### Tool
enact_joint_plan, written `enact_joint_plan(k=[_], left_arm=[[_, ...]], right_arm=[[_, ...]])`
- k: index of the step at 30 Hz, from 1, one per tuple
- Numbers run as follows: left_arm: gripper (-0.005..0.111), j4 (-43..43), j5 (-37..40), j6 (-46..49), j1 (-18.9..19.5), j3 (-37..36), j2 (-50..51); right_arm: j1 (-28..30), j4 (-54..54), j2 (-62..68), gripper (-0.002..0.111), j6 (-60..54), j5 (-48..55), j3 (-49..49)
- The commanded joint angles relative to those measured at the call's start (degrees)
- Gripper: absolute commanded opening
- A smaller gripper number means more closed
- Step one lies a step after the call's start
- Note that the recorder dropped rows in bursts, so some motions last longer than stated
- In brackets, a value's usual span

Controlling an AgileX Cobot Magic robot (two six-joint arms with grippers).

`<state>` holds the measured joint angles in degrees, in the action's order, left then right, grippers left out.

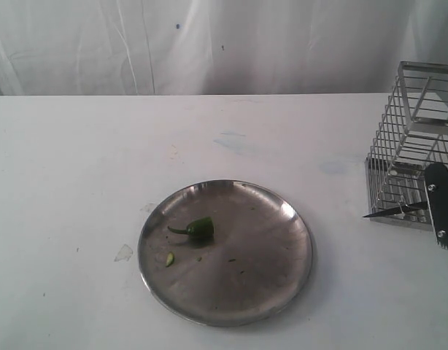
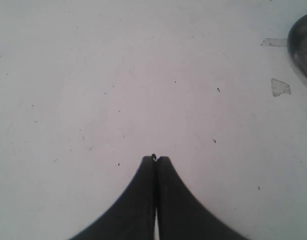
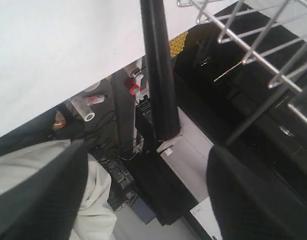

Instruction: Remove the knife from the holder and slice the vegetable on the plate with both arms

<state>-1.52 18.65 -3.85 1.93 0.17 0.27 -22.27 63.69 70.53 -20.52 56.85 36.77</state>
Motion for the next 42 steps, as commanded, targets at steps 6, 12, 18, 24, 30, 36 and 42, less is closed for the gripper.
enact_joint_plan(k=[6,12,18,24,30,36,42], left_arm=[[0.0,0.2,1.1,-0.1,-0.3,-0.2,-0.3],[0.0,0.2,1.1,-0.1,-0.3,-0.2,-0.3],[0.0,0.2,1.1,-0.1,-0.3,-0.2,-0.3],[0.0,0.2,1.1,-0.1,-0.3,-0.2,-0.3],[0.0,0.2,1.1,-0.1,-0.3,-0.2,-0.3],[0.0,0.2,1.1,-0.1,-0.3,-0.2,-0.3],[0.0,0.2,1.1,-0.1,-0.3,-0.2,-0.3]], right_arm=[[3.7,4.1,5.5,0.063,-0.2,-1.1,-0.3],[7.6,9.2,9.8,0.063,-0.1,-2.6,-0.3],[8.7,15.2,12.9,0.063,3.0,-5.2,-0.2],[8.7,20.2,15.1,0.046,5.8,-7.9,-0.2],[8.7,20.9,15.7,0.026,5.8,-7.1,-0.2],[8.7,20.3,15.7,0.007,5.8,-5.6,-0.2],[8.7,18.3,15.7,0.007,5.8,-5.9,-0.2]])
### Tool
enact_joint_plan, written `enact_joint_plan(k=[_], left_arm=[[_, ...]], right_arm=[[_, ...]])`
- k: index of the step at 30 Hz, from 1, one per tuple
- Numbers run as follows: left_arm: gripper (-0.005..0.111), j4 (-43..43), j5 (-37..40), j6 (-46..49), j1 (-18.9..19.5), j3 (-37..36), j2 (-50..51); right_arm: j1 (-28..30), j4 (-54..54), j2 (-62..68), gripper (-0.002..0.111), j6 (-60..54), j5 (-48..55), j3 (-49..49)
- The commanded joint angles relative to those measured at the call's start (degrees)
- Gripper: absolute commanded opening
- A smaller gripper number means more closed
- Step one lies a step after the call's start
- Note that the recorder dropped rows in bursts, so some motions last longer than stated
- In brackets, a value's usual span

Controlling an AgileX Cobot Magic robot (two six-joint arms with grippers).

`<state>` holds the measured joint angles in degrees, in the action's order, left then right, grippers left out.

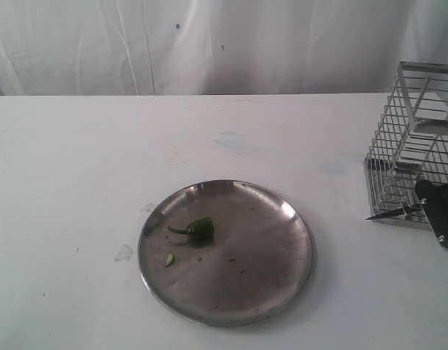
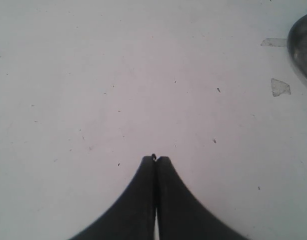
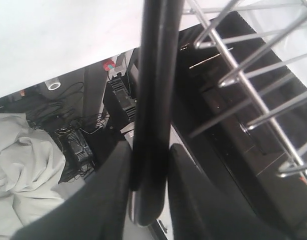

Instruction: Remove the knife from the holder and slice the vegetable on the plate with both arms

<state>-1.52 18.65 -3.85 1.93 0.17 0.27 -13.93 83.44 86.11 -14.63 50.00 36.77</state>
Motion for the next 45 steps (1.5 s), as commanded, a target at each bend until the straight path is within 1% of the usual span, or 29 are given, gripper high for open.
enact_joint_plan(k=[1,3,5,9,13,23,27,32,39,42,45], left_arm=[[0.0,0.2,1.1,-0.1,-0.3,-0.2,-0.3],[0.0,0.2,1.1,-0.1,-0.3,-0.2,-0.3],[0.0,0.2,1.1,-0.1,-0.3,-0.2,-0.3],[0.0,0.2,1.1,-0.1,-0.3,-0.2,-0.3],[0.0,0.2,1.1,-0.1,-0.3,-0.2,-0.3],[0.0,0.2,1.1,-0.1,-0.3,-0.2,-0.3],[0.0,0.2,1.1,-0.1,-0.3,-0.2,-0.3],[0.0,0.2,1.1,-0.1,-0.3,-0.2,-0.3],[0.0,0.2,1.1,-0.1,-0.3,-0.2,-0.3],[0.0,0.2,1.1,-0.1,-0.3,-0.2,-0.3],[0.0,0.2,1.1,-0.1,-0.3,-0.2,-0.3]], right_arm=[[0.3,-1.4,0.1,0.007,-0.1,1.6,-0.2],[0.3,-1.4,0.1,0.005,-0.1,3.0,-0.2],[0.3,-0.5,0.0,0.0,-0.1,5.8,-0.2],[0.3,0.4,-2.4,0.0,-0.1,6.5,-0.2],[0.1,-2.4,-6.0,0.0,0.3,6.3,-0.2],[0.1,-5.9,-15.0,0.0,-0.7,12.5,-0.2],[0.1,-12.6,-19.5,0.0,-4.1,14.1,-0.2],[0.1,-24.2,-26.2,0.0,-13.1,12.7,-0.2],[-0.3,-30.4,-32.2,0.0,-16.1,12.5,-0.2],[-1.2,-35.2,-34.8,0.0,-19.3,12.7,-0.2],[-1.7,-42.6,-38.0,0.0,-21.7,11.7,-0.2]])
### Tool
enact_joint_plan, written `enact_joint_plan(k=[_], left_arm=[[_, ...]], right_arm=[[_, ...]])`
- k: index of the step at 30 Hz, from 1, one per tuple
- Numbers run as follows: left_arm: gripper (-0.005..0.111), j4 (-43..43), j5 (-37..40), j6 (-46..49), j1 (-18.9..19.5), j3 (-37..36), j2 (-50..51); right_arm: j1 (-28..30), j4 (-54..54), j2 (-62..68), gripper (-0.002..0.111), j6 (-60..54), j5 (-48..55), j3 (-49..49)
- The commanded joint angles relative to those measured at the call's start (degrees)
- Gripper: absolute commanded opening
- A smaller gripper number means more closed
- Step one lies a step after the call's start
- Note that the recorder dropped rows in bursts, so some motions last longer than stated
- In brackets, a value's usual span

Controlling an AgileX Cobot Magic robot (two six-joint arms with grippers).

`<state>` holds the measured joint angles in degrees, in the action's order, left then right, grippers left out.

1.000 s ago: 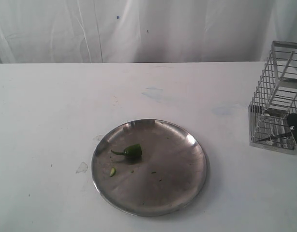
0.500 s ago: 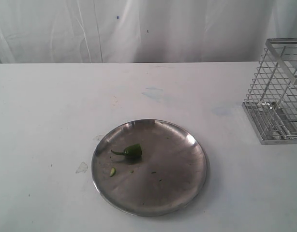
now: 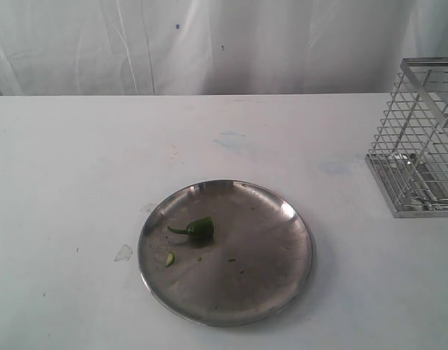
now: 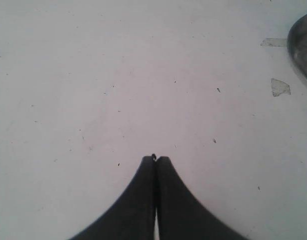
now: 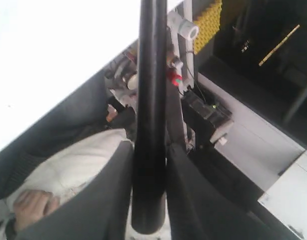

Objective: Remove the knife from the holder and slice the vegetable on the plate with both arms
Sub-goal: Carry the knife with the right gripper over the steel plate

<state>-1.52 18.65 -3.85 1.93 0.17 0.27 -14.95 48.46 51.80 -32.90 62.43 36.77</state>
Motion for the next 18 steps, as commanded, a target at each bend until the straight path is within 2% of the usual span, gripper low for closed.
enact_joint_plan(k=[1,9,14,18], left_arm=[[0.0,0.2,1.1,-0.1,-0.3,-0.2,-0.3],[0.0,0.2,1.1,-0.1,-0.3,-0.2,-0.3],[0.0,0.2,1.1,-0.1,-0.3,-0.2,-0.3],[0.0,0.2,1.1,-0.1,-0.3,-0.2,-0.3]], right_arm=[[-0.7,-10.8,-4.5,0.0,-4.0,-1.6,-0.2],[-0.7,-44.6,-8.8,0.0,-4.4,-13.2,-0.2],[-0.7,-66.3,-6.3,0.0,-4.4,-15.4,-0.2],[-0.7,-73.9,-0.9,0.0,-4.4,-16.5,-0.2]])
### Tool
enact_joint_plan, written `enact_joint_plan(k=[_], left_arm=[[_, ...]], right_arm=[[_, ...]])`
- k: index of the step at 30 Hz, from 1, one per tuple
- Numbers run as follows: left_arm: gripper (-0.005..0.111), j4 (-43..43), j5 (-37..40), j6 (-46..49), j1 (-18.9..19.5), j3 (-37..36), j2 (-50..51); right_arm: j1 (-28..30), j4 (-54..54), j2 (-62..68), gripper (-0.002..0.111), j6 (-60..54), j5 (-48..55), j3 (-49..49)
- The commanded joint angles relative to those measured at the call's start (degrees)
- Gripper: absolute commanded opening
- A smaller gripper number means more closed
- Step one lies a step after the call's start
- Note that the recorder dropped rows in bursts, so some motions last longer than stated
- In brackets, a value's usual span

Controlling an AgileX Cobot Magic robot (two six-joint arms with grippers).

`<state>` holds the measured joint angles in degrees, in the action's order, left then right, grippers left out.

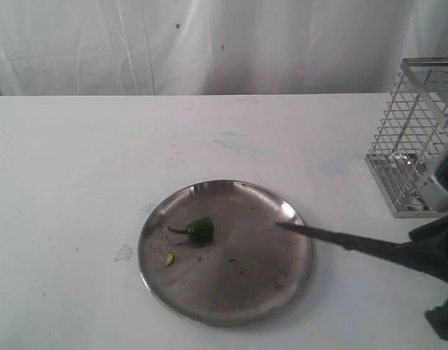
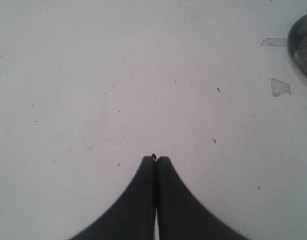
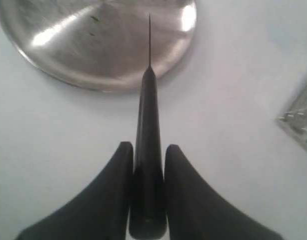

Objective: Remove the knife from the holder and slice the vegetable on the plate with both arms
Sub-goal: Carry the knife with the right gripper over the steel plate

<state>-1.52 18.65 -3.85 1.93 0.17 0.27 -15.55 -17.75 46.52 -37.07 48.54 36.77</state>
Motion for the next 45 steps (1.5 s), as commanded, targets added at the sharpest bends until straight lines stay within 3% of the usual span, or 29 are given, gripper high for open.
enact_joint_plan(k=[1,15,21,34,45], left_arm=[[0.0,0.2,1.1,-0.1,-0.3,-0.2,-0.3],[0.0,0.2,1.1,-0.1,-0.3,-0.2,-0.3],[0.0,0.2,1.1,-0.1,-0.3,-0.2,-0.3],[0.0,0.2,1.1,-0.1,-0.3,-0.2,-0.3],[0.0,0.2,1.1,-0.1,-0.3,-0.2,-0.3]], right_arm=[[-0.1,-8.7,5.7,0.0,-0.3,-3.6,-0.2],[-0.1,-16.7,16.6,0.0,-0.7,-22.1,-0.2],[-0.1,-26.4,19.1,0.0,-0.7,-27.1,-0.2],[-0.1,-34.8,27.0,0.0,-0.7,-28.1,-0.2],[-0.1,-35.1,36.0,0.0,-0.9,-27.1,-0.2]])
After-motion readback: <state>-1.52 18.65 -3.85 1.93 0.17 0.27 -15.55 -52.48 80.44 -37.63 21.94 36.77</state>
